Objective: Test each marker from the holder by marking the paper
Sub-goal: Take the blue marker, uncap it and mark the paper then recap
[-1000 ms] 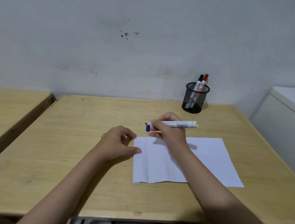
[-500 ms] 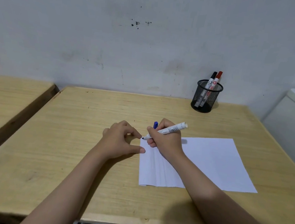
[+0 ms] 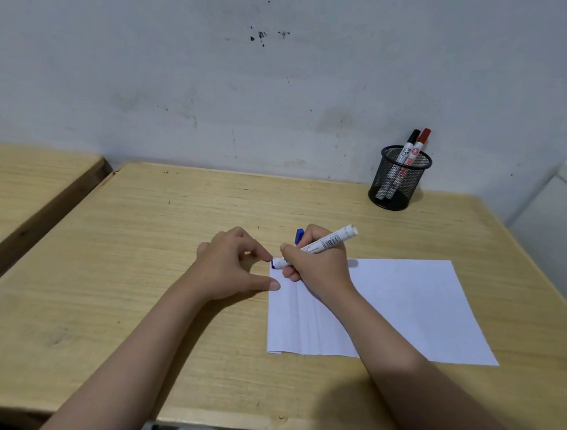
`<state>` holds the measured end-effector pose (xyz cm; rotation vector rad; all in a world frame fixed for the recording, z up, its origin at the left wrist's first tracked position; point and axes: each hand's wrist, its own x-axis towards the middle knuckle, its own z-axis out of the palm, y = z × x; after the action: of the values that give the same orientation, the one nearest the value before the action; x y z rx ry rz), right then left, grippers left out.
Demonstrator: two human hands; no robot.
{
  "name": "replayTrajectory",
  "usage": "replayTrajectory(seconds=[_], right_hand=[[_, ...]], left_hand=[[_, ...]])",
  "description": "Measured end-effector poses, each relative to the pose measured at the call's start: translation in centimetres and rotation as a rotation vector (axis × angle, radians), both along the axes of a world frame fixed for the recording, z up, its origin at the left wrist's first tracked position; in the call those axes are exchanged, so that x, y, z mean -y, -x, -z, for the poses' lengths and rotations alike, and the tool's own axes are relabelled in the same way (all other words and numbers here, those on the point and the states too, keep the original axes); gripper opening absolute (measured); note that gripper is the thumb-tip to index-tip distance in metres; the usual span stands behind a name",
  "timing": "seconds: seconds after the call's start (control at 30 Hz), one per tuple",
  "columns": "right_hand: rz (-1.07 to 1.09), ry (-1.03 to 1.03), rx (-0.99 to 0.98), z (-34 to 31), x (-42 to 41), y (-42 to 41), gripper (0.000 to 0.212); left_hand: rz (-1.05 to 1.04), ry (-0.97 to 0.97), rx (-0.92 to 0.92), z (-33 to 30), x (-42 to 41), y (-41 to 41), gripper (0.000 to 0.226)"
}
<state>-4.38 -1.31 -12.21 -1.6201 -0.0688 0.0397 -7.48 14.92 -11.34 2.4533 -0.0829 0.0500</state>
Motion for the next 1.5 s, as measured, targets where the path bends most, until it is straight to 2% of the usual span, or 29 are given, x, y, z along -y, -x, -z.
replayTrajectory(seconds=[0.13, 0.27, 0.37, 0.47, 0.53, 0.63, 0.7, 0.77, 0.83, 0.9, 0.97, 1.07, 1.13, 1.5], right_hand=[[0.035, -0.032, 0.011, -0.1, 0.1, 0.2, 0.028], [0.212, -0.222, 0.060, -0.9, 0.9, 0.6, 0.032], [0.338, -0.365, 0.112, -2.3, 1.8, 0.3, 0.035], [0.370, -0.492, 0.162, -4.0, 2.8, 0.0, 0.032], [0.373, -0.500, 0.176, -4.9, 3.4, 0.1, 0.029], [0.355, -0.437, 0.181, -5.3, 4.3, 0.8, 0.027], [0.352, -0.369, 0.176, -5.2, 5.1, 1.5, 0.027], [0.366, -0.297, 0.172, -5.1, 6.0, 2.1, 0.027], [0.388, -0.273, 0.178, -4.9, 6.9, 2.7, 0.030], [0.417, -0.268, 0.190, -4.7, 7.5, 3.1, 0.032], [0.435, -0.274, 0.203, -4.8, 7.9, 3.3, 0.032], [0.433, -0.280, 0.228, -5.0, 8.3, 3.6, 0.032], [0.422, -0.289, 0.248, -5.2, 8.3, 3.9, 0.031], [0.294, -0.319, 0.304, -6.5, 8.1, 5.4, 0.037]], left_hand=[[0.002, 0.001, 0.010, 0.0, 0.0, 0.1, 0.040], [0.003, -0.006, -0.006, 0.0, 0.1, 0.2, 0.046], [-0.006, 0.097, -0.029, -0.4, 0.8, 0.0, 0.050], [0.011, 0.188, 0.050, -1.1, 2.2, -1.0, 0.045], [0.049, 0.179, 0.105, -1.7, 3.3, -2.1, 0.039], [0.116, 0.067, 0.094, -2.0, 5.0, -4.0, 0.034], [0.126, -0.033, 0.064, -1.8, 5.7, -4.8, 0.024], [0.096, -0.046, 0.054, -1.6, 6.0, -5.2, 0.012], [0.032, 0.092, 0.057, -1.7, 6.0, -5.0, 0.005], [-0.004, 0.369, 0.030, -2.5, 6.2, -4.3, 0.004], [0.041, 0.647, -0.007, -3.7, 6.5, -3.0, 0.007], [0.125, 0.847, -0.039, -5.0, 7.1, -1.1, 0.010], [0.143, 0.912, -0.045, -5.4, 7.6, -0.2, 0.010], [0.193, 0.975, 0.011, -6.8, 9.6, 2.5, 0.010]])
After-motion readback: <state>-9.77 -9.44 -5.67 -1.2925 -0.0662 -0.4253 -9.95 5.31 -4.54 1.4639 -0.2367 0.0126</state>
